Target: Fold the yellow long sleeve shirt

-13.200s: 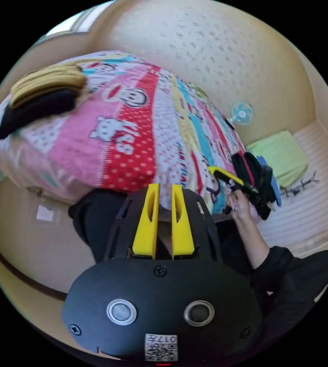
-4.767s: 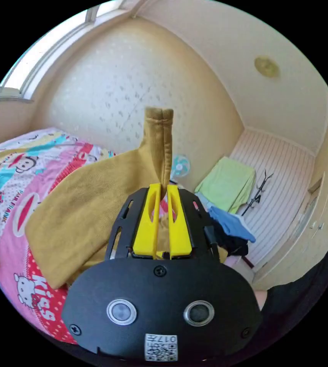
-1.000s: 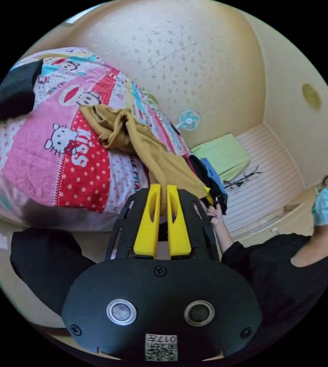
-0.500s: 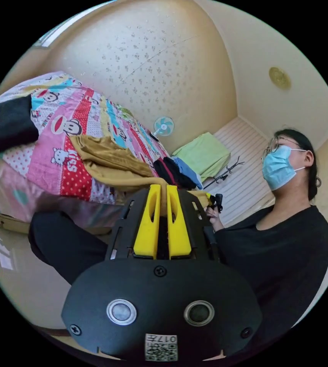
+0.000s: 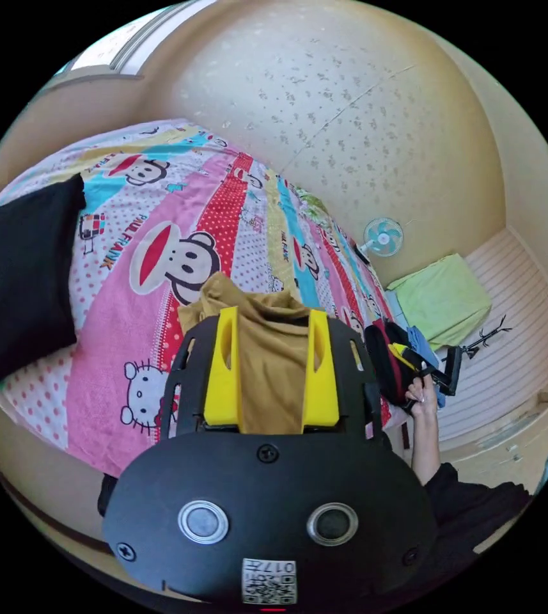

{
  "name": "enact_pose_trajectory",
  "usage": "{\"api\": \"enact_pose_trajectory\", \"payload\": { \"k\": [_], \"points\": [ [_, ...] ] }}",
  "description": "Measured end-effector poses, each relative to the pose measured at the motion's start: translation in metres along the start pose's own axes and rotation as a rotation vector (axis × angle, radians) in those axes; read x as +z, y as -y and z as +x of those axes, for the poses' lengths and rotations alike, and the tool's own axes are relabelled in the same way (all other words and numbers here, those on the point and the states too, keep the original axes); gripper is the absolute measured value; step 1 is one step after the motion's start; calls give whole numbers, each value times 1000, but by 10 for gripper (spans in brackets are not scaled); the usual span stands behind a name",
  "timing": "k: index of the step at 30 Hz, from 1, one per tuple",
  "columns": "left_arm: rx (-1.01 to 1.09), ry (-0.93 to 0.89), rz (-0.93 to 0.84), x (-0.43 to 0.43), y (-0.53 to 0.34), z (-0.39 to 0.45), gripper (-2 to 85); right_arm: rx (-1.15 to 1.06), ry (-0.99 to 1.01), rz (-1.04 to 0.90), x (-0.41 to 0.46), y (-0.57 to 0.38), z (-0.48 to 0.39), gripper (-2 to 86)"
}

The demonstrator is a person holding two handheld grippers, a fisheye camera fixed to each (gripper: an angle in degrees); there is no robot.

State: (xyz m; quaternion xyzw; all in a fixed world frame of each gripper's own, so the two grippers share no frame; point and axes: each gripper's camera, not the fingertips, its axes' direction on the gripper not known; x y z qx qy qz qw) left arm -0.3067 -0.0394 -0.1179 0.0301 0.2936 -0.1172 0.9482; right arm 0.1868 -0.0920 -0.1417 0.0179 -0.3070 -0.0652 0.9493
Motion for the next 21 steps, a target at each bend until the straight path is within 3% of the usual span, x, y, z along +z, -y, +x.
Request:
{"api": "enact_pose_trajectory", "payload": {
  "k": [5,7,10,14,18,21],
  "points": [
    [-112,118,-36,-7,-78,-19,166,-174,-415,-210,71,-71,-2,106],
    [-152,92,-80,-1,-95,-23,165,-201,-415,-84,65,-94,2,97],
    [-235,-35,-140,21,-108,-31,155,-196,-440,-80,54,-104,9,59],
    [-331,-174,-13,17,-98,-34,66,-120,-403,-95,40,-109,36,41],
    [-116,-157,67,4,-55,37,54,16,-253,-77,3,-117,76,36],
    [198,-137,26,24,-30,139,52,106,-133,9,-34,-138,109,31]
  ]
}}
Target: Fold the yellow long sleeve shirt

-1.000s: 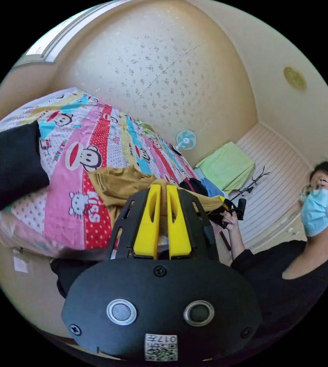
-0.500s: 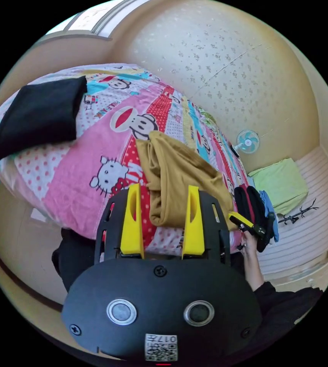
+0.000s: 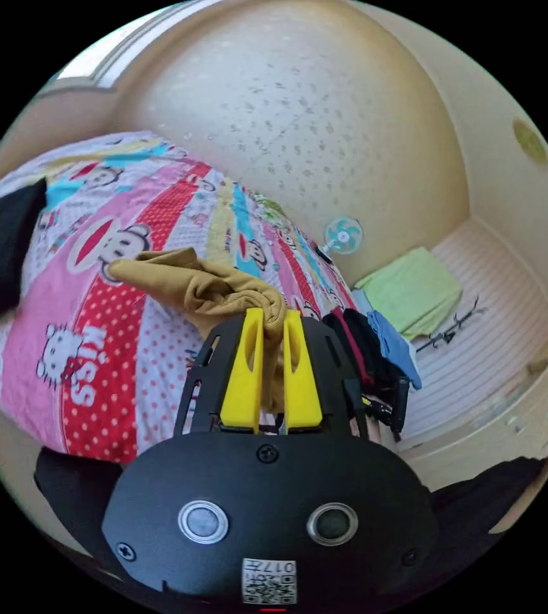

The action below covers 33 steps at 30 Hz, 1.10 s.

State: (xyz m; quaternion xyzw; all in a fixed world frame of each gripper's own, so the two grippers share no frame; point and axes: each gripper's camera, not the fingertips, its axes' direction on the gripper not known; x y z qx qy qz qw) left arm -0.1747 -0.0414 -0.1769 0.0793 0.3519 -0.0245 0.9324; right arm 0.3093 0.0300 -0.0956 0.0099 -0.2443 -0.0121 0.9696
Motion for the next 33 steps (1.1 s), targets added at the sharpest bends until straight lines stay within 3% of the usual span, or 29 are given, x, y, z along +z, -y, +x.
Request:
{"api": "enact_pose_trajectory", "payload": {
  "k": [5,10,13,16,18,19,20,22,26,29,33],
  "points": [
    [343,-121,-233,101,-18,128,55,208,93,17,-29,-39,75,36],
    [461,-14,-270,114,-51,148,96,329,285,-27,-50,-74,140,90],
    [297,85,-140,87,-48,102,113,362,459,-35,-56,-89,168,123],
    [-8,135,-197,92,-41,25,147,432,663,-8,-52,-95,190,145],
    [-165,12,-331,119,-44,-18,155,505,816,-10,-35,-92,205,164],
    [-246,-145,-418,142,-51,-39,143,524,844,-21,-29,-91,208,169],
    [-330,-286,-424,155,-58,-54,119,567,891,-53,-16,-89,213,178],
    [-419,-397,-347,154,-64,-67,80,636,955,-89,2,-86,220,190],
    [-246,-509,-320,129,-37,-30,65,822,1151,16,37,-74,242,195],
    [-109,-651,-316,125,-3,5,65,787,1417,182,49,-28,246,187],
    [33,-630,-273,120,60,41,65,477,1263,274,-17,66,252,177]
  ]
}}
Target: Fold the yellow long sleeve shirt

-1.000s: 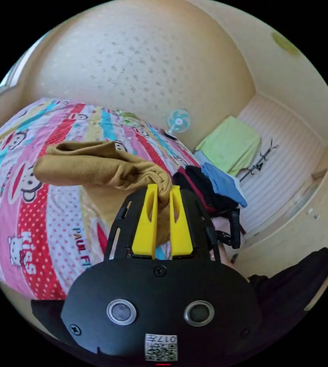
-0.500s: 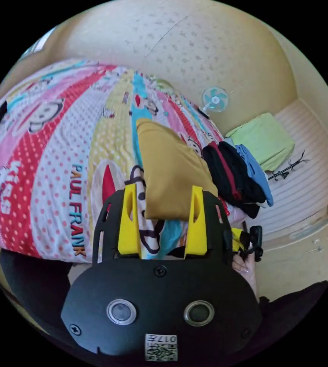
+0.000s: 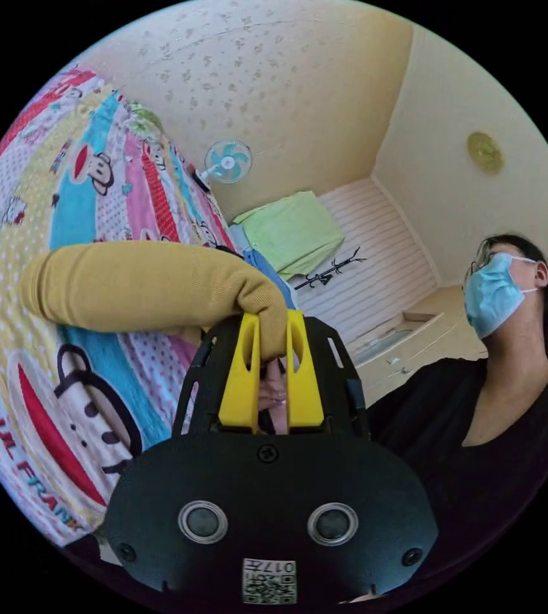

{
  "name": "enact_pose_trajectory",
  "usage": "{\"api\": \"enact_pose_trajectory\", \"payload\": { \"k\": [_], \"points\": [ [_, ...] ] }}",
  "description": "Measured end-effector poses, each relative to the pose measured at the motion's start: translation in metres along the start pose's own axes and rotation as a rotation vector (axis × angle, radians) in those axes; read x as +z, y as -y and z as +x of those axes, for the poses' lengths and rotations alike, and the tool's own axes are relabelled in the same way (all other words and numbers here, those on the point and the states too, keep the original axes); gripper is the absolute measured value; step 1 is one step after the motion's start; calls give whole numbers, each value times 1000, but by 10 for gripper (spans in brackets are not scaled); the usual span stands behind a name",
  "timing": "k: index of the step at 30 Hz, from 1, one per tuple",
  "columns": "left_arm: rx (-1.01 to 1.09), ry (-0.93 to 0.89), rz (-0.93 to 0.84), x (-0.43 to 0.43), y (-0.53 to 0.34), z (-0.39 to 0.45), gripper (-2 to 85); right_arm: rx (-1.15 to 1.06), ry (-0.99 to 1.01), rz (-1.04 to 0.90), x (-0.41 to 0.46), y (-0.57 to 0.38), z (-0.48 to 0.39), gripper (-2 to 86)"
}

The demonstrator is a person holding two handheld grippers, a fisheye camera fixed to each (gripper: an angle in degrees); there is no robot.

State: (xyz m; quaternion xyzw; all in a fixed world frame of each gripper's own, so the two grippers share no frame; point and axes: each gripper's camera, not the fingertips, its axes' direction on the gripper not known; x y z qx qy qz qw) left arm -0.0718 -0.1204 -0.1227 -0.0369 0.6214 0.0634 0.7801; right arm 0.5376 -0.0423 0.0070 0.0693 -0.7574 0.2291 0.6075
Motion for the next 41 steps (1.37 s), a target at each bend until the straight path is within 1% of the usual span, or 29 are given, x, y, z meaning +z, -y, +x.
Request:
{"api": "enact_pose_trajectory", "payload": {
  "k": [3,7,9,11,13,16,17,18,19,20,21,22,23,24,25,26,27,28,29,30,31,32,33,34,35,36,37,39,41],
  "points": [
    [183,19,-60,22,64,62,65,-177,1,-58,0,65,-81,169],
    [384,-46,-130,84,155,167,71,-433,-56,-77,-19,132,-209,159],
    [420,-73,-187,119,191,207,80,-545,-164,-59,-43,166,-288,152],
    [449,-106,-292,170,232,252,109,-583,-269,-33,-64,187,-333,146],
    [418,-52,-400,212,255,270,130,-569,-395,-14,-87,205,-357,140],
    [322,126,-562,278,272,262,134,-393,-531,51,-144,229,-336,127],
    [239,190,-625,299,269,242,124,-279,-599,88,-175,233,-308,122],
    [186,213,-664,309,265,228,119,-93,-710,126,-208,230,-272,116],
    [58,245,-754,325,251,196,123,27,-765,158,-225,226,-254,113],
    [-87,264,-851,331,231,160,128,215,-834,223,-252,210,-225,107],
    [-163,278,-889,330,219,142,131,328,-882,232,-262,193,-208,104],
    [-314,313,-944,318,193,110,136,350,-905,215,-261,186,-204,105],
    [-471,347,-976,293,166,79,140,330,-938,175,-247,172,-202,101],
    [-543,359,-983,277,152,66,146,308,-970,157,-225,160,-203,91],
    [-678,362,-980,239,126,42,158,303,-991,151,-211,154,-203,90],
    [-788,375,-923,192,103,25,154,282,-1029,130,-177,145,-204,89],
    [-829,385,-879,167,95,19,152,246,-1080,95,-135,140,-203,92],
    [-884,409,-766,114,80,12,132,228,-1109,69,-111,140,-201,93],
    [-914,440,-655,61,68,8,113,187,-1150,-17,-56,142,-194,97],
    [-919,457,-598,35,63,7,104,134,-1153,-140,3,147,-183,99],
    [-916,496,-475,-17,54,7,87,105,-1146,-204,34,150,-178,99],
    [-899,544,-349,-66,45,7,71,52,-1136,-302,95,153,-168,97],
    [-892,567,-293,-91,39,7,65,5,-1136,-361,156,155,-161,95],
    [-912,623,-220,-137,25,3,53,-19,-1133,-385,188,154,-158,93],
    [-978,679,-200,-180,8,-8,59,-60,-1118,-432,249,152,-152,91],
    [-1000,681,-201,-198,0,-14,62,-93,-1102,-481,310,148,-144,90],
    [-1051,671,-189,-236,-19,-28,64,-108,-1096,-507,340,145,-140,89],
    [-1096,669,-89,-291,-47,-41,67,-160,-1066,-637,457,127,-121,87],
    [-1101,662,63,-357,-77,-57,75,-175,-1055,-750,531,108,-108,87]
  ]
}}
